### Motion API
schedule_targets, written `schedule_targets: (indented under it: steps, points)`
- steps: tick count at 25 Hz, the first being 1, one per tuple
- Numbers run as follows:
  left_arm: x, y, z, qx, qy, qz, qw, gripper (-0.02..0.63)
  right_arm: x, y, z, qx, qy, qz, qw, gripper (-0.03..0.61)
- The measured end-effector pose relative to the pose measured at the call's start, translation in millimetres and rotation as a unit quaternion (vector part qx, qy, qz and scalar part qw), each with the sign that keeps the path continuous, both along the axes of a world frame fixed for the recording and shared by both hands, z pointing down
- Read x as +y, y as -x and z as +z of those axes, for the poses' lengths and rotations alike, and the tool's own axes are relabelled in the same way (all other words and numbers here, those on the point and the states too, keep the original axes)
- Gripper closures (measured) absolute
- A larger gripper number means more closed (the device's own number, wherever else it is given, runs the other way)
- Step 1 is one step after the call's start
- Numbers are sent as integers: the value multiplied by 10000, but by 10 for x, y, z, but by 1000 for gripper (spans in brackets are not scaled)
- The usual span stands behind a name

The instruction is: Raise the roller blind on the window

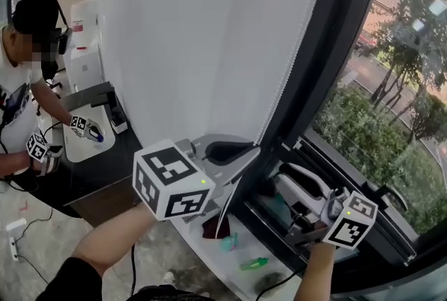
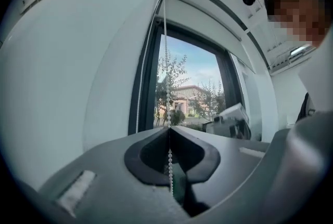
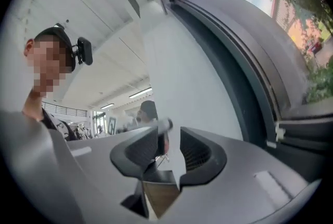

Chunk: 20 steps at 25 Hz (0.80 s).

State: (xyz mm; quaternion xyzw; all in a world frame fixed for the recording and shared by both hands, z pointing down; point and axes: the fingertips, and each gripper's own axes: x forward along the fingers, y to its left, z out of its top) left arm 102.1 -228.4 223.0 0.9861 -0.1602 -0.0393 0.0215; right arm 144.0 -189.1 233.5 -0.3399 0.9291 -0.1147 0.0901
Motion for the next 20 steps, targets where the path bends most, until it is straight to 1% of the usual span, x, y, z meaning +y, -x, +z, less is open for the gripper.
schedule_targets:
  steps: [2,5,7,10,14,15,16,17,20]
  points:
    - [-3,-55,368,-291,230,59,9993,601,-78,18,-311,31,-395,209,9990,459]
    - [13,-124,908,-720,509,112,9960,601,-202,174,-647,278,-855,450,9949,459]
    - [31,-140,1201,-890,718,158,9933,600,-275,279,-771,436,-971,519,9930,459]
    - [51,-115,1395,-885,959,200,9913,600,-395,387,-905,517,-968,505,9927,459]
    - [87,-93,1379,-939,878,205,9915,600,-484,477,-1031,501,-1040,482,9921,470]
    - [88,-86,1377,-919,882,199,9917,600,-499,483,-1040,512,-1084,523,9914,492]
    - [91,-77,1379,-881,894,193,9919,600,-513,488,-1034,530,-1132,556,9906,540]
    - [102,-67,1381,-852,885,189,9922,600,-524,498,-1017,544,-1178,561,9900,560]
    - [161,-22,1365,-953,619,98,9935,600,-545,500,-966,586,-1387,622,9866,571]
